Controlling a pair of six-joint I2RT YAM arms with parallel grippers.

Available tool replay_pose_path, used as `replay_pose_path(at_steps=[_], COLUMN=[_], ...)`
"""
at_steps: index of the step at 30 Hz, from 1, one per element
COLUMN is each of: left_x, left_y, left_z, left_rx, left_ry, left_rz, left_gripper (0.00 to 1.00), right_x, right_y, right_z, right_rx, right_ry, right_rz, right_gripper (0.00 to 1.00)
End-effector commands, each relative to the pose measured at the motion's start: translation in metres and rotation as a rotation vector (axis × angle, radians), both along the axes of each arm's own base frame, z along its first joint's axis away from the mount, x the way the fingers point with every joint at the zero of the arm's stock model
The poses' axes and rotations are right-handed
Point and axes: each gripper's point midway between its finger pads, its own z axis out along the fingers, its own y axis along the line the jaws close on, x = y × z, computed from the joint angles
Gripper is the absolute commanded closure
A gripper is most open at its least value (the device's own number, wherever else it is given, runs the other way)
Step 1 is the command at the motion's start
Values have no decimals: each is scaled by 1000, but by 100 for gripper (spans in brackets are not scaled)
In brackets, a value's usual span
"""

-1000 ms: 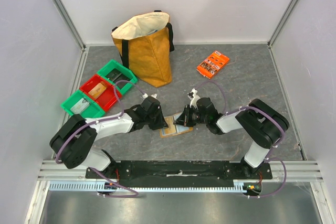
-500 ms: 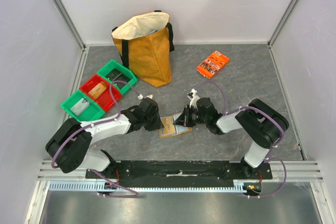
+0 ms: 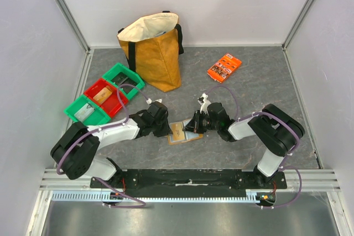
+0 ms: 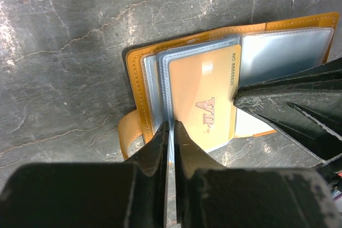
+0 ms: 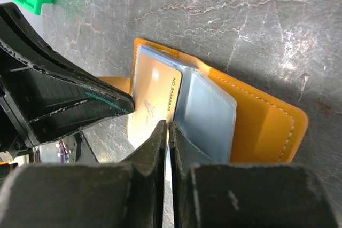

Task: Take the credit cards out of the card holder
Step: Remove the credit card from the card holder.

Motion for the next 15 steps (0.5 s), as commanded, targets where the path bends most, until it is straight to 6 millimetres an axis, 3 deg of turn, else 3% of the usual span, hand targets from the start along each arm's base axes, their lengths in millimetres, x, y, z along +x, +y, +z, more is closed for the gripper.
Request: replay_pose_path(at_steps=[1, 3, 9, 15], left_x=[-7, -7, -7, -11], left_y=[11, 11, 10, 8], left_z=[-19, -21, -22, -25], left_rx=[75, 79, 82, 71], left_ry=[42, 47, 50, 69], left_rz=[-19, -19, -21, -34], left_gripper=[94, 98, 98, 98], right_x=[4, 3, 3, 5], right_y=[10, 11, 14, 12], right_z=[21, 22, 21, 12], right_rx=[66, 70, 81, 49], right_ry=[-48, -46, -35, -26], right_rz=[27, 33, 44, 34], right_gripper=[88, 86, 85, 74])
